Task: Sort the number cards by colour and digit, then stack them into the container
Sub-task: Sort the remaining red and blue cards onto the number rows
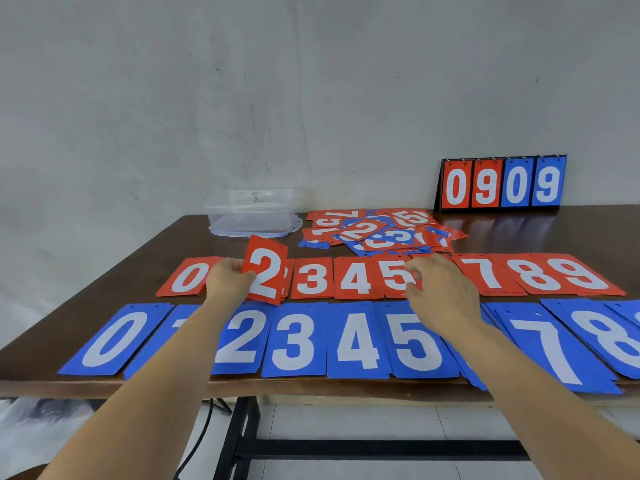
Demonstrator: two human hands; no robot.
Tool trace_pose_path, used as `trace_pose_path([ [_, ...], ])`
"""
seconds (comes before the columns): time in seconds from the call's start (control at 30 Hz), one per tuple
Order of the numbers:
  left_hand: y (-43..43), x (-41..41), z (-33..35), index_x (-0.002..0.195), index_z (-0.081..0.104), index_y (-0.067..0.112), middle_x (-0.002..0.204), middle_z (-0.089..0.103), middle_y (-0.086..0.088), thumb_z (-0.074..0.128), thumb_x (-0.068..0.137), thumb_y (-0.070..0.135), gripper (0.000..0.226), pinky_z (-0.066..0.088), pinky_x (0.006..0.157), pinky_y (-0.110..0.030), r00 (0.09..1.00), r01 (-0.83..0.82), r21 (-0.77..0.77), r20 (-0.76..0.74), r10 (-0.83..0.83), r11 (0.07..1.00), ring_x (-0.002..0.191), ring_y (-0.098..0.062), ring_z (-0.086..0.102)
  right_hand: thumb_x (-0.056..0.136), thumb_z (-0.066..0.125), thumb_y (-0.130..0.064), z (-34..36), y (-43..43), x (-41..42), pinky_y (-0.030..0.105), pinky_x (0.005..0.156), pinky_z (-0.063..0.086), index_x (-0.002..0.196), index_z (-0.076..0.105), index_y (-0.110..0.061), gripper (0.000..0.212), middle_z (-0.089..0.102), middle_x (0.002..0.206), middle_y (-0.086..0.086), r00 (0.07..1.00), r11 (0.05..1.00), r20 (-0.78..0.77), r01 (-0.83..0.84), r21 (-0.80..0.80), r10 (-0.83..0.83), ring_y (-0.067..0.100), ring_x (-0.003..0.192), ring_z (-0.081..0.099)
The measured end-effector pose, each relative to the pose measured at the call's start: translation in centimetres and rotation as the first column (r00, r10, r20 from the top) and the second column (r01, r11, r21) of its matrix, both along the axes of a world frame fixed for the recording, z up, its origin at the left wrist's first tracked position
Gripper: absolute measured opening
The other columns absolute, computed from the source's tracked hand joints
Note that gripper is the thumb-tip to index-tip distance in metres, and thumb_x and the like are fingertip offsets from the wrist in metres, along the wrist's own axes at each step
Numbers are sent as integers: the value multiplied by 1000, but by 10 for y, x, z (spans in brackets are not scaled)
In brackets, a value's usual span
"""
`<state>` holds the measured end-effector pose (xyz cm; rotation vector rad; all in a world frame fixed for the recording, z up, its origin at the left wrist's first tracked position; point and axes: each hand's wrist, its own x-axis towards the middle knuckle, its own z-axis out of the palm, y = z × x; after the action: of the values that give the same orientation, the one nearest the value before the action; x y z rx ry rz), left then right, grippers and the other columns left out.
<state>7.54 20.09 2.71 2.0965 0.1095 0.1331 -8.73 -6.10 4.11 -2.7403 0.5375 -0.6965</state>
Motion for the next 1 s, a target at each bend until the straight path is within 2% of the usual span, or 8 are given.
trace_pose_path([
  [0.2, -14, 32, -9, 131, 55, 12, 123, 64, -9, 63, 93, 20, 39, 52, 72, -28, 1000, -15, 104, -4, 15, 994, 105, -24, 64, 93, 59, -23, 5, -16, 33, 31, 80, 52, 128, 56, -23, 36, 56, 122, 0, 998, 999, 38, -50, -16, 51, 16, 110, 55],
  [0.3, -15, 42, -15, 129, 55, 14, 120, 64, -7, 64, 92, 23, 38, 55, 74, -29, 1000, -5, 242, -26, 12, 970, 101, -21, 64, 93, 58, -21, 9, -21, 48, 33, 81, 52, 129, 57, -24, 36, 57, 122, -1, 996, 997, 50, -78, -21, 79, 16, 111, 55],
  [0.4, -15, 45, -23, 118, 56, 15, 108, 65, -4, 63, 92, 29, 30, 55, 74, -30, 998, 14, 500, -54, 15, 866, 91, -18, 62, 93, 57, -22, 12, -24, 62, 31, 79, 52, 130, 56, -24, 37, 57, 124, 0, 995, 995, 44, -90, -46, 92, 17, 113, 53],
  [0.5, -16, 47, -24, 101, 58, 12, 93, 65, -2, 64, 89, 35, 26, 56, 74, -30, 997, -6, 626, -57, 53, 780, 82, -16, 62, 95, 56, -22, 13, -30, 74, 25, 74, 47, 132, 54, -23, 37, 55, 127, 0, 995, 994, 23, -92, -63, 93, 16, 114, 53],
  [0.63, -22, 49, -18, 108, 59, 16, 91, 63, -3, 67, 86, 29, 27, 57, 75, -35, 999, 1, 660, -37, 31, 751, 82, -19, 62, 95, 56, -21, 9, -46, 88, 27, 72, 48, 134, 53, -22, 39, 54, 128, 2, 997, 994, -33, -74, -78, 72, 18, 112, 54],
  [0.77, -36, 51, -8, 127, 53, 18, 115, 63, -3, 66, 87, 30, 43, 52, 89, -40, 1000, 8, 608, 18, -24, 794, 101, -22, 60, 94, 57, -20, 5, -65, 103, 31, 76, 50, 133, 55, -22, 39, 55, 129, 2, 998, 995, -38, -61, -75, 58, 19, 114, 55],
  [0.87, -54, 55, -4, 126, 55, 21, 122, 62, 0, 64, 87, 27, 40, 44, 100, -44, 995, 28, 549, 65, -76, 835, 113, -22, 57, 94, 58, -22, 1, -80, 110, 32, 79, 50, 133, 54, -21, 39, 55, 131, 3, 997, 995, -53, -59, -75, 55, 20, 116, 54],
  [1.0, -81, 58, -1, 123, 57, 22, 118, 64, 3, 64, 87, 28, 37, 40, 104, -44, 987, 85, 501, 76, -142, 861, 113, -20, 56, 93, 58, -24, -6, -103, 116, 31, 73, 49, 125, 59, -19, 33, 59, 122, 3, 991, 997, -130, -27, -74, 18, 20, 106, 57],
])
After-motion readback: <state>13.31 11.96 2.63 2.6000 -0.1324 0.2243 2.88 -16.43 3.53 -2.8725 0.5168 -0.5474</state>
